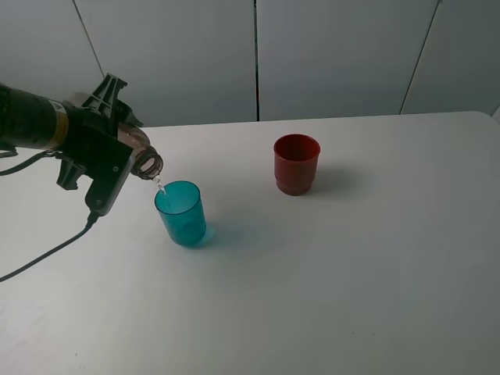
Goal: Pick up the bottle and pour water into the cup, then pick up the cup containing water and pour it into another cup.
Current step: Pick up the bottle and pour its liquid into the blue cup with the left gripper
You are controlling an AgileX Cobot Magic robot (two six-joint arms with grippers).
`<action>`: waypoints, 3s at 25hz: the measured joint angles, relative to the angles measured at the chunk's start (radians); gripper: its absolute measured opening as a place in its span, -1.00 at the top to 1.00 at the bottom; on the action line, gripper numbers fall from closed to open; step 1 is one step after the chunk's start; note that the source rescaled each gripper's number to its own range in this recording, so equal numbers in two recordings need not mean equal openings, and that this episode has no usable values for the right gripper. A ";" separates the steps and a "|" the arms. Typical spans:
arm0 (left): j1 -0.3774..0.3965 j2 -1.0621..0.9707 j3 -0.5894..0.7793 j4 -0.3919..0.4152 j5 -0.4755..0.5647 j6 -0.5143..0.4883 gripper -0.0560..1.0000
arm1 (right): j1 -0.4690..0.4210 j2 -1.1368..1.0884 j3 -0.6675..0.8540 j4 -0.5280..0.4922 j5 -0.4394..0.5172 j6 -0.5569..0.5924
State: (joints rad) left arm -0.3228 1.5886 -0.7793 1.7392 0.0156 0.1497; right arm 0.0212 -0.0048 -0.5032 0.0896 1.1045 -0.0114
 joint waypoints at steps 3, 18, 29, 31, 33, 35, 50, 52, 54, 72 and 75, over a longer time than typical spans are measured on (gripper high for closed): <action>0.000 0.000 0.000 0.000 0.000 0.004 0.88 | 0.000 0.000 0.000 0.000 0.000 0.000; 0.000 0.000 0.000 0.000 0.007 0.038 0.88 | 0.000 0.000 0.000 0.000 0.000 0.002; 0.000 0.000 0.000 0.000 0.011 0.037 0.88 | 0.000 0.000 0.000 0.000 0.000 0.000; 0.000 0.000 0.000 0.000 0.011 0.037 0.88 | 0.000 0.000 0.000 0.000 0.000 0.000; 0.000 0.000 -0.002 0.000 0.011 0.037 0.88 | 0.000 0.000 0.000 0.000 0.000 0.000; 0.000 0.004 -0.009 0.000 0.011 0.037 0.88 | 0.000 0.000 0.000 0.000 0.000 0.000; -0.010 0.016 -0.020 0.002 0.014 0.037 0.88 | 0.000 0.000 0.000 0.000 0.000 0.002; -0.010 0.016 -0.020 0.002 0.014 0.037 0.88 | 0.000 0.000 0.000 0.000 0.000 0.002; -0.010 0.016 -0.020 0.002 0.014 0.037 0.88 | 0.000 0.000 0.000 0.000 0.000 0.000; -0.015 0.016 -0.020 0.002 0.036 0.094 0.88 | 0.000 0.000 0.000 0.000 0.000 0.002; -0.017 0.016 -0.021 0.002 0.036 0.107 0.88 | 0.000 0.000 0.000 0.000 0.000 0.002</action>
State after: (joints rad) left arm -0.3400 1.6044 -0.8005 1.7415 0.0520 0.2570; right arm 0.0212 -0.0048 -0.5032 0.0896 1.1045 -0.0091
